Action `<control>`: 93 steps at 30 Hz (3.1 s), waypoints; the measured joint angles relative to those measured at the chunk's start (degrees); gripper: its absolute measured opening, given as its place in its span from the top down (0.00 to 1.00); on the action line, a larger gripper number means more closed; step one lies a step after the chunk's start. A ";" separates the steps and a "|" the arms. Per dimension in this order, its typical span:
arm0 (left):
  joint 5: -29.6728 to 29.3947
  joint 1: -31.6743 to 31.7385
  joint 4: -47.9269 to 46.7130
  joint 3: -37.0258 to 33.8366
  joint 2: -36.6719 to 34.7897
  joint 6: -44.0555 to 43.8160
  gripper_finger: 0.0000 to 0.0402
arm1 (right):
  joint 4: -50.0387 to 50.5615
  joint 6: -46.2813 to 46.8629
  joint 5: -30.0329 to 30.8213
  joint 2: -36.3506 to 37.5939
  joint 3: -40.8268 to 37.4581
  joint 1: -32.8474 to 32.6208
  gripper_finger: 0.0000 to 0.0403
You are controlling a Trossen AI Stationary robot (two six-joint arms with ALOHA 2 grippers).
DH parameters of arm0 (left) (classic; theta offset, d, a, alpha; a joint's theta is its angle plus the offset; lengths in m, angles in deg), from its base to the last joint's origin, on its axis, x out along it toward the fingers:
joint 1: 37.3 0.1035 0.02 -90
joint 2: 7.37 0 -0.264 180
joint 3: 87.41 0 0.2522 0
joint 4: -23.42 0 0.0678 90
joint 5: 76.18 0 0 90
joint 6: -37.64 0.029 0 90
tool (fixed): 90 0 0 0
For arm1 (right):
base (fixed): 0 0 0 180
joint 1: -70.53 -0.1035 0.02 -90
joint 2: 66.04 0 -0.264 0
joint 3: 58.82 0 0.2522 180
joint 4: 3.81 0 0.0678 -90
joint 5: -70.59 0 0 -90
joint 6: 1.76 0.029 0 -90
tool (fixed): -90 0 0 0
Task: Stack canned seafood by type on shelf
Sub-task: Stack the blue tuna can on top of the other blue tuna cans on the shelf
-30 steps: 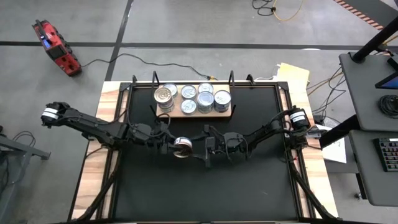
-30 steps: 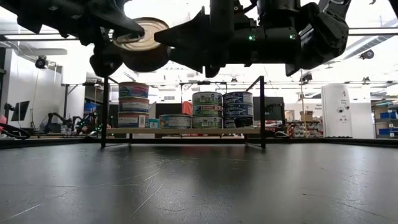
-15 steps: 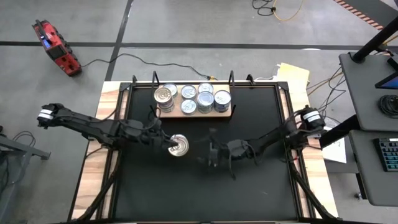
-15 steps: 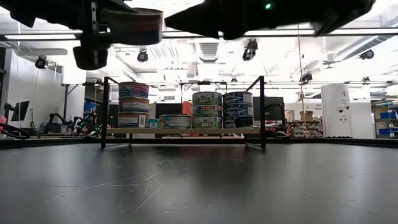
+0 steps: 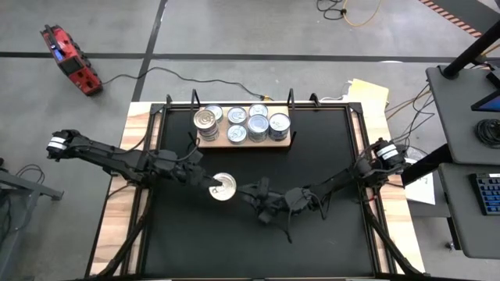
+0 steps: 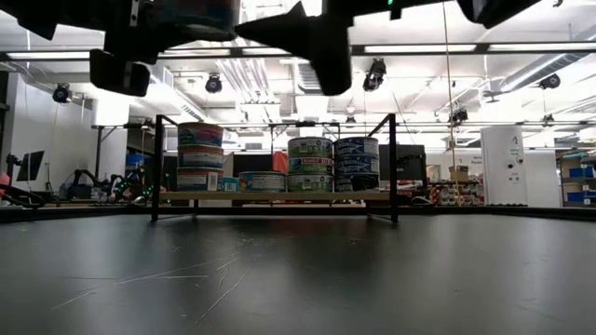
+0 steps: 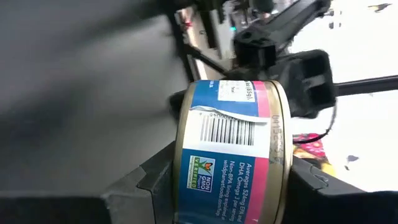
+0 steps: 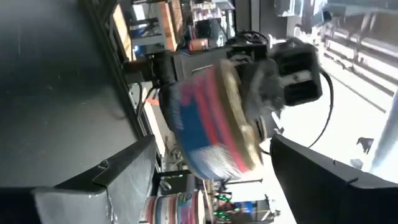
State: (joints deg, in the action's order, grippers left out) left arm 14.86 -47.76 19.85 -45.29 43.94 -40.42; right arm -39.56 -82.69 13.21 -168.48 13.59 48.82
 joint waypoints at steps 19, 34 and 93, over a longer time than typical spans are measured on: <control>0.33 0.02 2.27 0.00 0.39 4.91 0.57 | 5.03 -4.08 2.32 -4.66 8.60 2.36 0.42; -0.05 0.02 4.55 0.00 0.42 15.07 0.18 | 5.32 -5.02 5.93 -4.47 8.51 2.60 0.54; -25.63 -1.75 13.11 0.04 14.31 108.60 0.19 | 35.98 50.01 -1.13 11.45 -0.12 8.63 0.54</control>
State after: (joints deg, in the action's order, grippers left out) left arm -10.77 -49.51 32.97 -45.25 58.25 68.18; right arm -3.58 -32.67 12.07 -157.02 13.46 57.44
